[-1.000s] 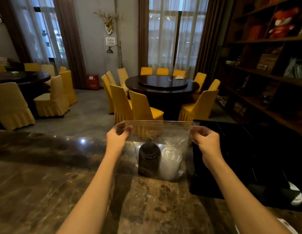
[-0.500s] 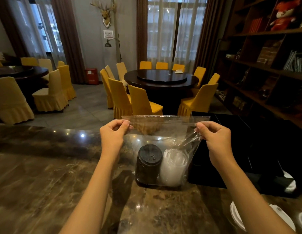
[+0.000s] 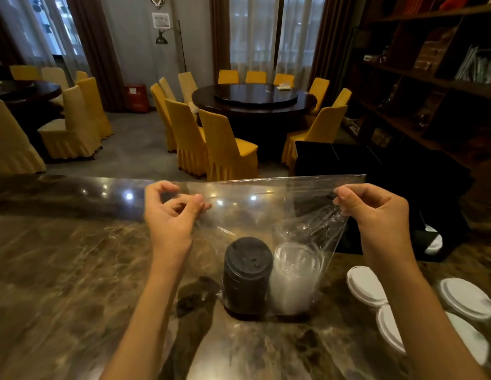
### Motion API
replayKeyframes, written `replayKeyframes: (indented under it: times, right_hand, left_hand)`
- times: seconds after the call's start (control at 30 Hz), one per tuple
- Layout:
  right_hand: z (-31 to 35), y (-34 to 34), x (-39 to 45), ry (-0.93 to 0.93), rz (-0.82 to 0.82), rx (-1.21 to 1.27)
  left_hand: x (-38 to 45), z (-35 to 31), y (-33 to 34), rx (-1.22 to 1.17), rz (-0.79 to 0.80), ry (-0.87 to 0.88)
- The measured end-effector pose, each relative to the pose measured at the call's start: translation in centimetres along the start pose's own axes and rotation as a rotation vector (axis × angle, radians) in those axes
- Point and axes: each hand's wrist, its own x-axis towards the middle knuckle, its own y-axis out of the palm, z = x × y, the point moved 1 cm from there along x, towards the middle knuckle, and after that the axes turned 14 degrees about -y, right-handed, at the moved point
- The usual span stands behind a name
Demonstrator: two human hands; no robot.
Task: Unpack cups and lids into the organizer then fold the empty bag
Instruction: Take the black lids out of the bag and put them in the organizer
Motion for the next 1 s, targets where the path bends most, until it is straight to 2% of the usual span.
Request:
replayKeyframes:
  times: [0.13,0.3,0.5,0.63,0.73,0.83,1.0]
  right_hand:
    - [-0.3,-1.0,-2.1,0.024,0.0,0.017]
    - [-0.3,-1.8,-3.1,0.013,-0.022,0.066]
    - [0.0,-2.3,-3.3,-0.076,-0.002,0.135]
    - [0.6,-2.5,-3.6,-0.255,0.11,0.041]
    - [1.0,-2.8,-3.6,-0.297,0.234,-0.088]
    - [1.5,-2.5,-3.7,-0.297,0.329,-0.101]
    - [2.3,-1.9,-3.3,-0.284,0.233,-0.179]
  left_hand:
    - [-2.1,0.9,-0.1,0.121,0.037,0.048]
    - [-3.2,0.6,-0.7,0.163,0.141,0.024]
    - [-3.7,-0.4,-0.9,0.143,0.108,-0.013]
    - [-3.8,-0.8,-1.2,0.125,0.084,-0.001]
    - [-3.8,-0.7,-1.5,0.13,0.065,-0.001]
    - [-3.7,-0.6,-1.6,0.118,0.056,-0.004]
    - [-3.2,-1.1,-1.1,0.103,0.08,-0.001]
